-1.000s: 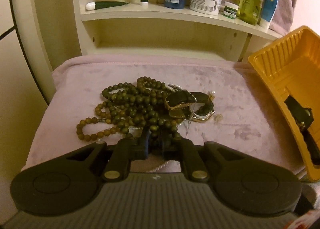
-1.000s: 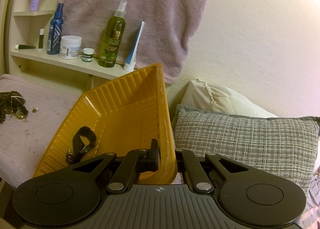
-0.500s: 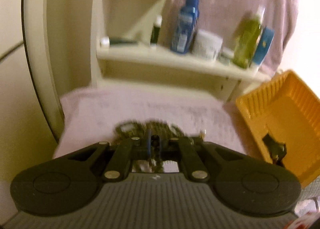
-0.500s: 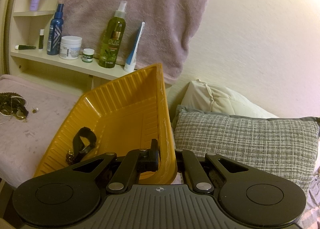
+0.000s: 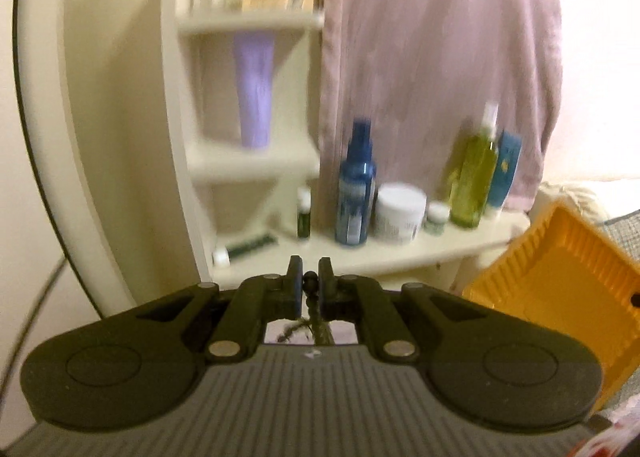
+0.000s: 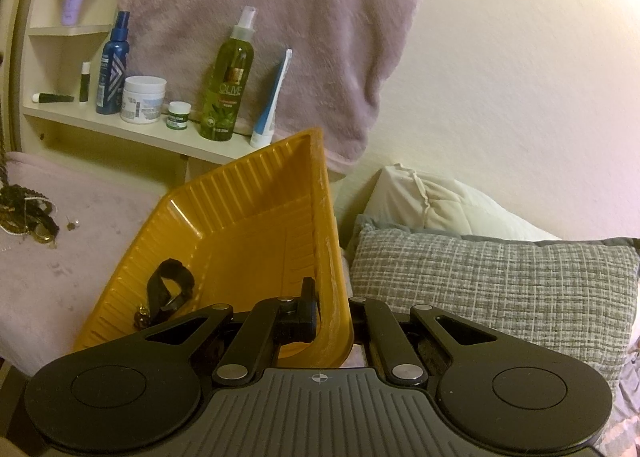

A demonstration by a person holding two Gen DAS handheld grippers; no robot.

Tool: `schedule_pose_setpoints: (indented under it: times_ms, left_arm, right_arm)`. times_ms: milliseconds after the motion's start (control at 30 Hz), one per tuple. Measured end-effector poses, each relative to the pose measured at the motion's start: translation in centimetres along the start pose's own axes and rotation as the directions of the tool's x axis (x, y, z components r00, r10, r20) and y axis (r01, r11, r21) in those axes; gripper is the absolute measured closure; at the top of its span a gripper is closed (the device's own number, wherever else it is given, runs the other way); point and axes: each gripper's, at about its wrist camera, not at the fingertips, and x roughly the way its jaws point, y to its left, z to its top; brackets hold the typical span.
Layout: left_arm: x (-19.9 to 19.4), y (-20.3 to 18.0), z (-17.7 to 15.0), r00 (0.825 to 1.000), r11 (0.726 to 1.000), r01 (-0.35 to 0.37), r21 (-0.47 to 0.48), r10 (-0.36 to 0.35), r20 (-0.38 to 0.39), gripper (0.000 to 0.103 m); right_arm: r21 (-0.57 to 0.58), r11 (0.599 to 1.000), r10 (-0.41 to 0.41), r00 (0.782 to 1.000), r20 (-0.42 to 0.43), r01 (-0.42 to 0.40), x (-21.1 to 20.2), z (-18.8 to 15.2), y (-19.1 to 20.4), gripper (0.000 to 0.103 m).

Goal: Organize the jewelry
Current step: 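Lift the dark bead necklace high with the left gripper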

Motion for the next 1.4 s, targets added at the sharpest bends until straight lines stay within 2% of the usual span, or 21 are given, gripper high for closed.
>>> schedule_pose_setpoints:
  times_ms: [467,967,1167,1400]
  left_arm:
    - [-4.3,-1.4,9.8,0.985,0.994,-0.005,0.11,-0.014,0.173,0.097]
    - [-8.3,-6.3,17.6,0.934,0.978,0.03,0.204,-0.1,0.342,0.097]
    - [-8.7,-9.7,19.1,0.917,0.964,0.1,0.245,-0.185,0.354,0.097]
    - [-6.9,-14.8,19.5,0.902,0.931,0.217,0.293,-0.306,0.305,0.097]
  right_arm:
    - [-0.001,1.0,0.002,1.0,0.007,-0.002,-0.2,0.0,0.1,0.098]
    - [0.001,1.0,0.003,1.0,0.011,-0.003,-0.3,0.1,0.2,0.098]
    - [0.008,1.0,0.004,1.0,0.012,-0.004,-0.2,0.1,0.1,0.098]
    - [0.021,1.0,0.007,1.0,0.009,-0.007,0.0,-0.1,-0.2,0.098]
